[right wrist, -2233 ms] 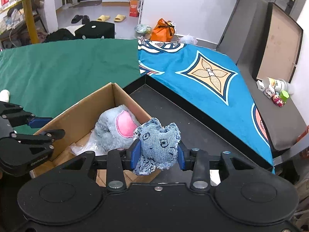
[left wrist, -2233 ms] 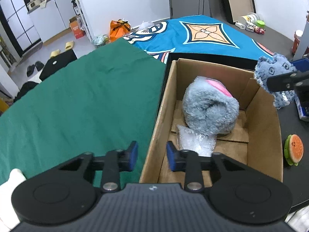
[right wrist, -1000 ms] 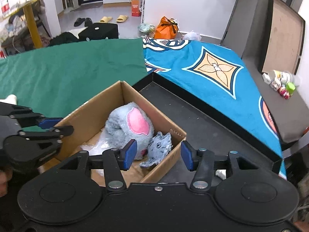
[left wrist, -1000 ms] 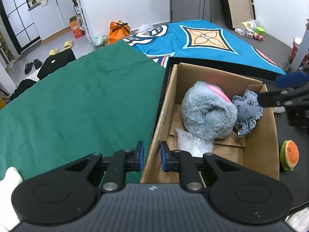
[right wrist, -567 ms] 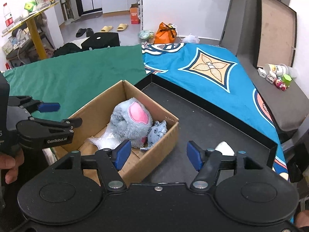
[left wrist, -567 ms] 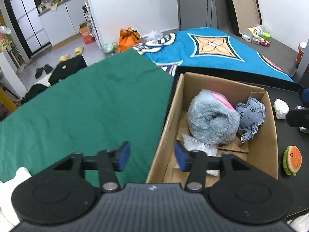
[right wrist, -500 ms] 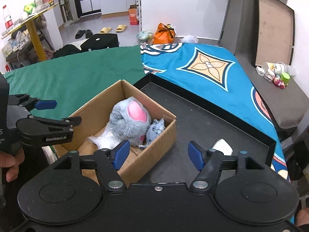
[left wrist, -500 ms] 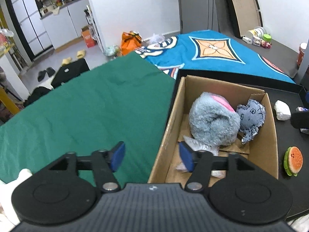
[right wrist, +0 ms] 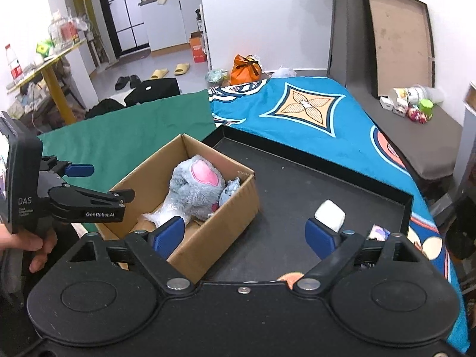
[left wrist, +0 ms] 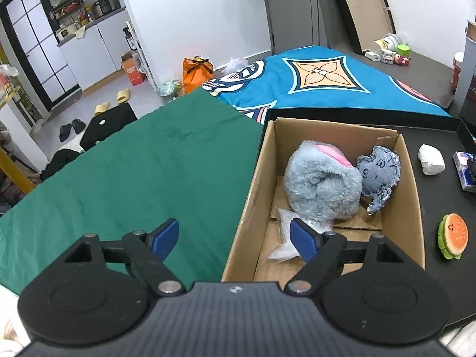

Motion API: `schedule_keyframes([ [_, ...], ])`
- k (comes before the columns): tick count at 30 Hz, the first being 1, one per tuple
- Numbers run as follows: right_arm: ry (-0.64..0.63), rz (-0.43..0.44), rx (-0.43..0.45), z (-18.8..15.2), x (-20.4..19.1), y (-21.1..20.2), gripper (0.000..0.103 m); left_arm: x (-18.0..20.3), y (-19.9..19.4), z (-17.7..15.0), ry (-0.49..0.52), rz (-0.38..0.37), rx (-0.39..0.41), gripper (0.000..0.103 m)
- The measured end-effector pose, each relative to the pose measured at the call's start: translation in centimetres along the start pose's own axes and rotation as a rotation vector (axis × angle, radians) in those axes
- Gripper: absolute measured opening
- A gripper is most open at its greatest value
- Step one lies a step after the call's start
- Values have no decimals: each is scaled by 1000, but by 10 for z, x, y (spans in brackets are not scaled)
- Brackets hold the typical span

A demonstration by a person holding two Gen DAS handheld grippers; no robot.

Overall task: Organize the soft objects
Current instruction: 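Reach the right tool to the hamburger plush and close on it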

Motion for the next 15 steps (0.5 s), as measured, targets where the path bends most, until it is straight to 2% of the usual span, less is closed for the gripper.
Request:
schedule_keyframes([
  [4,45,19,6,-11,13,-5,88,3,-2,0,20,17,1,87],
  [15,117,53,22,-39,41,-12,89,9,-3,3,40,19,-9,91],
])
Point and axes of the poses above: each gripper's, at about its wrist camera, not at the fingertips, and y roughly the way its jaws point, x to its right, z to its top, the point moved 5 cm from there along y, roughly the way its jaws point, and after that the axes turned 6 degrees about y, right-handed, at the moved point
